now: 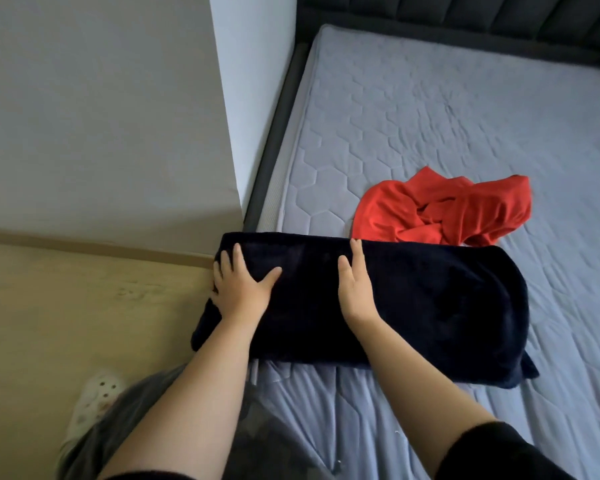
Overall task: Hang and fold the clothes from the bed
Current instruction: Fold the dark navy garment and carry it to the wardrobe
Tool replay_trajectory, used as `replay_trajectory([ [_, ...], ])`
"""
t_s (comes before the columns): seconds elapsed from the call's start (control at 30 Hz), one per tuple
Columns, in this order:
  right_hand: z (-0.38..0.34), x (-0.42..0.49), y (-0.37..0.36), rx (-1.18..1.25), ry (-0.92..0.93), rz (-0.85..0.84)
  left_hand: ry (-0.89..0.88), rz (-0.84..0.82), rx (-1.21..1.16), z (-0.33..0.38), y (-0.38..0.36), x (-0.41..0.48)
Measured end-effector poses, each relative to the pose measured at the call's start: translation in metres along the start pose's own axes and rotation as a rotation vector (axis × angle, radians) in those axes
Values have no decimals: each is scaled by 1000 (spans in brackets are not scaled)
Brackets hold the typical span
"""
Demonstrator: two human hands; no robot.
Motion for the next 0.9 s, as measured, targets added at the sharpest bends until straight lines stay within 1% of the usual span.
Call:
replay_trajectory([
  [0.03,13,2,2,41,-63,9,138,-77,-96,-19,-3,4],
  [0.1,28,6,3,80,-125,26,339,-196,-359,-45,-14,8],
  [0.13,32,8,1,72,-128,30,404,-227,-477,-53,-17,9],
  [0.17,35,10,-1,58,-122,32,441,-263,-537,-60,-20,10],
  [0.23,38,12,-7,33,-102,27,461,-374,-520,-71,-22,9],
  [0.33,44,15,-11,-8,-89,5,454,-473,-460,-90,-18,6],
  [0.43,45,18,-14,-72,-62,-14,374,-486,-466,-88,-8,4],
  [0.5,44,18,-18,-108,-46,-21,336,-484,-569,-73,-3,3],
  [0.57,39,19,-19,-131,-52,-44,340,-506,-724,-53,0,-1],
  [0.63,33,18,-16,-91,-89,-57,342,-477,-781,-35,9,-5],
  [0.7,26,14,-6,3,-139,-6,317,-400,-817,-18,23,-7],
  [0.8,17,-7,17,99,-187,221,239,-327,-909,5,48,-10],
  [0.83,13,-15,21,133,-198,268,212,-315,-928,12,56,-10],
  [0.87,9,-22,19,171,-217,271,183,-314,-945,18,63,-12],
  [0.9,6,-25,13,213,-238,240,155,-315,-957,24,69,-15],
])
Point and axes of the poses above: each hand's wrist, its own x-axis towards the middle knuckle, its own y-axis out of the back of the hand, z = x × y, the point moved 10 cm from there along x, towards the middle knuckle
